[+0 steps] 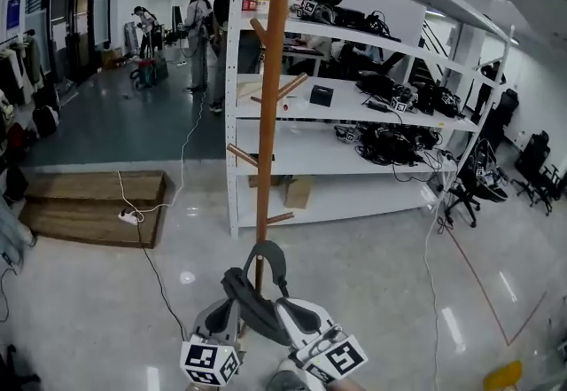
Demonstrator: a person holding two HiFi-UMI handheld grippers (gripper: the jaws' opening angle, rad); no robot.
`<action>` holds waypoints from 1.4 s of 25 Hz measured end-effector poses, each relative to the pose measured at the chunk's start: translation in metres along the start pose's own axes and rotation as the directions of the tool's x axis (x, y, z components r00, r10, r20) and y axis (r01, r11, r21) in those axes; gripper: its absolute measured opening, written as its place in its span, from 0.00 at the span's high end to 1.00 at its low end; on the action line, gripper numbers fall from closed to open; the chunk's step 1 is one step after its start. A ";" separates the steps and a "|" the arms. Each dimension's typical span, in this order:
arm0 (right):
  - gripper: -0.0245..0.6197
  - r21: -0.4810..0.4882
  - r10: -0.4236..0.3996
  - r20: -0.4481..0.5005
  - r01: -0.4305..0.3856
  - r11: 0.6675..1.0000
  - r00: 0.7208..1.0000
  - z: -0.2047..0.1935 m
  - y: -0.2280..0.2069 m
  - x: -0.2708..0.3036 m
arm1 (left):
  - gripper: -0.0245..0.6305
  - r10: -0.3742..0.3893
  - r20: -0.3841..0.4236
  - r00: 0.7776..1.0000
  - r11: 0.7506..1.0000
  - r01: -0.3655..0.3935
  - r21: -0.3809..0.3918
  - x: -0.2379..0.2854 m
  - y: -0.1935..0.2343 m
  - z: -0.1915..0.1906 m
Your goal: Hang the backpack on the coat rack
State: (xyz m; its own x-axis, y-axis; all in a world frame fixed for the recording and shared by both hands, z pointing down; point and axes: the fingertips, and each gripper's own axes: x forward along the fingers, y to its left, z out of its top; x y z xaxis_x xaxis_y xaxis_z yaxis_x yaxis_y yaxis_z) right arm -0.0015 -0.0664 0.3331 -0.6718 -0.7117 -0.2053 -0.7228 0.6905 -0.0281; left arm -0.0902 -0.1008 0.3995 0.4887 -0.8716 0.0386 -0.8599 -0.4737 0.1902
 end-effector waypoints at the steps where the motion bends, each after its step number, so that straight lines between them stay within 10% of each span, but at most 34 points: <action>1: 0.93 -0.009 -0.014 -0.001 0.014 1.000 1.000 0.001 0.010 -0.004 | 0.94 -0.023 -0.003 1.000 1.000 0.023 0.009 -0.010 -0.005 0.003; 35: 0.93 -0.006 -0.014 -0.025 0.013 1.000 1.000 0.028 0.087 -0.083 | 0.94 -0.076 0.003 0.997 0.997 0.076 0.008 -0.091 -0.093 0.023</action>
State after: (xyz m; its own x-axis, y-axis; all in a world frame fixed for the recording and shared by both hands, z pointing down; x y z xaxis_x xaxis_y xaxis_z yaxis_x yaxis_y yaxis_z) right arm -0.0040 0.0558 0.3199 -0.6659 -0.7240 -0.1799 -0.7327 0.6801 -0.0246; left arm -0.0581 0.0200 0.3561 0.5519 -0.8336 0.0211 -0.8216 -0.5392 0.1850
